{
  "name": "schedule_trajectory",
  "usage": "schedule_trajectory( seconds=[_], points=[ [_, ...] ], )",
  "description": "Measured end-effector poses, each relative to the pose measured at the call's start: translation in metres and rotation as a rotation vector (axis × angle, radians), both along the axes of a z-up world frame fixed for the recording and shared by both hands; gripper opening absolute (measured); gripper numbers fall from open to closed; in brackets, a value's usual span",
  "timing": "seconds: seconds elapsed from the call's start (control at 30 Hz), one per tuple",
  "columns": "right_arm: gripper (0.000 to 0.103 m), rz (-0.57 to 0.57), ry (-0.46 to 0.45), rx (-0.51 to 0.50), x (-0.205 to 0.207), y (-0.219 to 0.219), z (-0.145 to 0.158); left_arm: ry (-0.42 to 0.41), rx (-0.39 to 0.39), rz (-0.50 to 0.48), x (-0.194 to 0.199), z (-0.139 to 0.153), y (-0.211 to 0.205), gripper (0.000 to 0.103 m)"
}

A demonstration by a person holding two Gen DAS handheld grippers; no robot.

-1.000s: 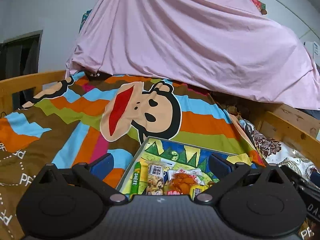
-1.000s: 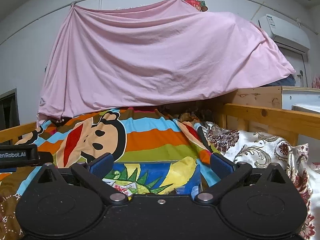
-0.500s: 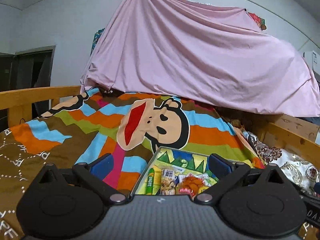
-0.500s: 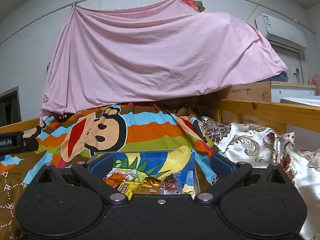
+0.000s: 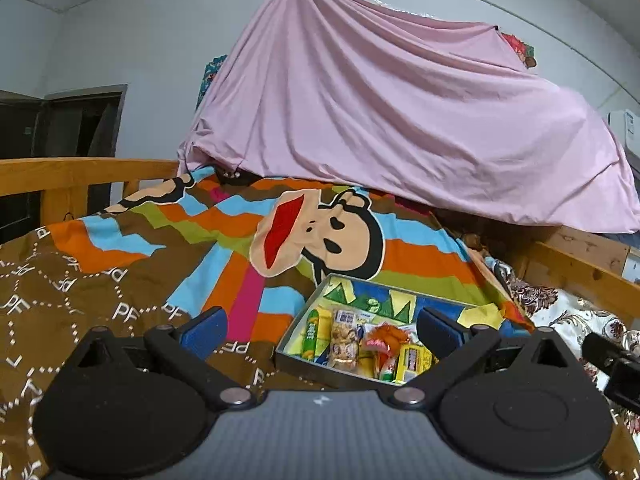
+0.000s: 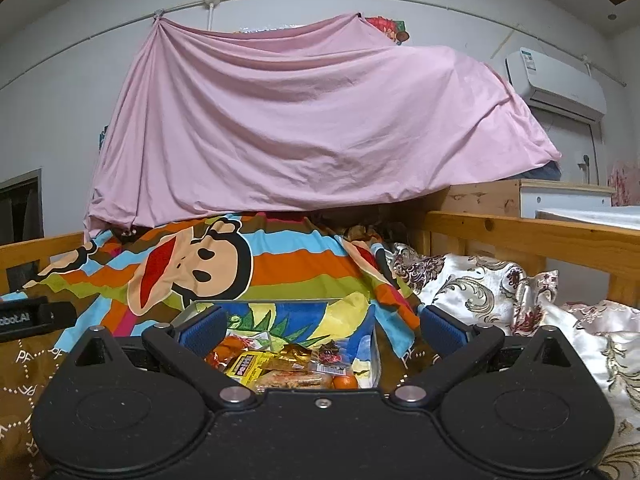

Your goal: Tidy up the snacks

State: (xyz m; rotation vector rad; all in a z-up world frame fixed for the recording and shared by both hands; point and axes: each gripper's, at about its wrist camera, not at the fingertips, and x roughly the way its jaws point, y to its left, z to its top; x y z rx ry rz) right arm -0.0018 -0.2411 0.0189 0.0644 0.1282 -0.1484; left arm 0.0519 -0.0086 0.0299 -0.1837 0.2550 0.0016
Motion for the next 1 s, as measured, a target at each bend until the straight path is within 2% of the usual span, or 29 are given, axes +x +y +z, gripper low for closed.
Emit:
schedule_trajectory(
  seconds=[0.13, 0.27, 0.47, 0.57, 0.7, 0.87, 1.0],
  points=[
    [0.102, -0.001, 0.004, 0.002, -0.01, 0.001, -0.002, -0.001, -0.012, 0.018, -0.004, -0.004, 0.004, 0.103],
    [0.102, 0.004, 0.033, -0.006, -0.017, 0.004, -0.007, 0.027, 0.028, 0.02, -0.012, -0.01, 0.007, 0.103],
    [0.102, -0.001, 0.047, 0.058, -0.029, 0.009, -0.008, 0.033, 0.064, 0.001, -0.03, -0.016, 0.024, 0.103],
    [0.102, -0.001, 0.055, 0.035, -0.041, 0.02, -0.011, 0.031, 0.058, -0.006, -0.036, -0.014, 0.032, 0.103],
    [0.102, 0.017, 0.048, 0.013, -0.057, 0.034, -0.012, -0.006, 0.066, -0.02, -0.045, -0.007, 0.037, 0.103],
    [0.102, 0.019, 0.072, 0.012, -0.066, 0.044, -0.014, -0.065, 0.118, -0.064, -0.056, 0.001, 0.038, 0.103],
    [0.102, -0.003, 0.086, 0.046, -0.071, 0.046, -0.015, -0.055, 0.168, -0.112, -0.06, 0.001, 0.037, 0.103]
  ],
)
